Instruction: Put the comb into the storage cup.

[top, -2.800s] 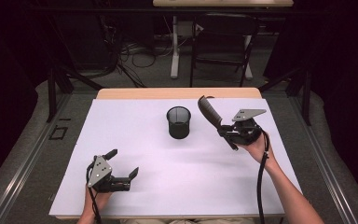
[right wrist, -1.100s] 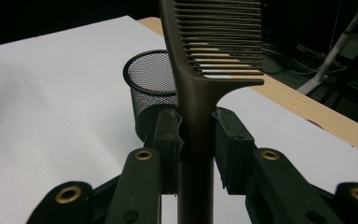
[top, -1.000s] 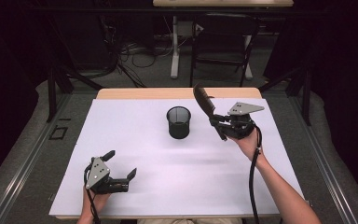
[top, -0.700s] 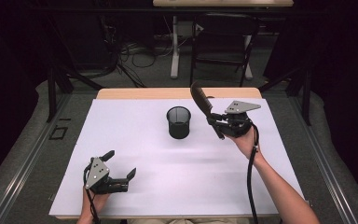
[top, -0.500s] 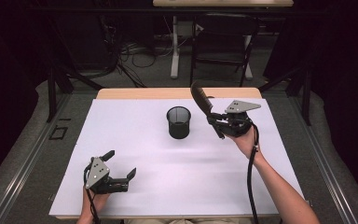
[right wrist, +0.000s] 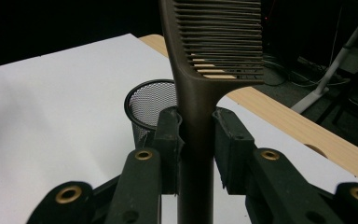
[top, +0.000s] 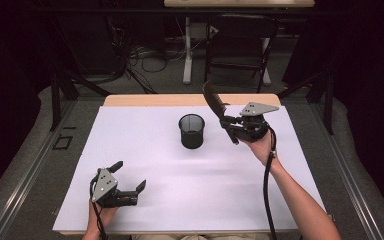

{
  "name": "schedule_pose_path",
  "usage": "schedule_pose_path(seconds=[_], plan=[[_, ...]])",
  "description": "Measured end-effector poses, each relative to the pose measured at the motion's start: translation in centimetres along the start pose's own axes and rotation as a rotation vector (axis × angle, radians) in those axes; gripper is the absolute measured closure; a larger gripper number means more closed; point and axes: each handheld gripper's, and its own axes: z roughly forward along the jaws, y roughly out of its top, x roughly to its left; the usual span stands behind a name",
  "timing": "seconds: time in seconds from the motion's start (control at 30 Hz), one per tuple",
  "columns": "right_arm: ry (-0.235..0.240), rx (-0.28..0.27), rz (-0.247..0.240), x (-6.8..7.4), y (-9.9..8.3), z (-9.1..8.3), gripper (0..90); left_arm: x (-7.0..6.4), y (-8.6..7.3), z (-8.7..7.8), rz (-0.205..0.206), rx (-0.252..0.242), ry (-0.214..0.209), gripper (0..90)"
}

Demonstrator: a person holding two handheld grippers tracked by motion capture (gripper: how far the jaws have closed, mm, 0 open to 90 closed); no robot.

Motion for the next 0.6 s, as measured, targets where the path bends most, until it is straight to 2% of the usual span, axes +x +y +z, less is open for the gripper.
schedule_pose_path(seconds=[0.6], plan=[[0.006, -0.016, -0.004, 0.0, 1.6, 1.2, 72.9, 0.1, 0.0, 0.0, -0.006, -0.004, 0.004, 0.0]])
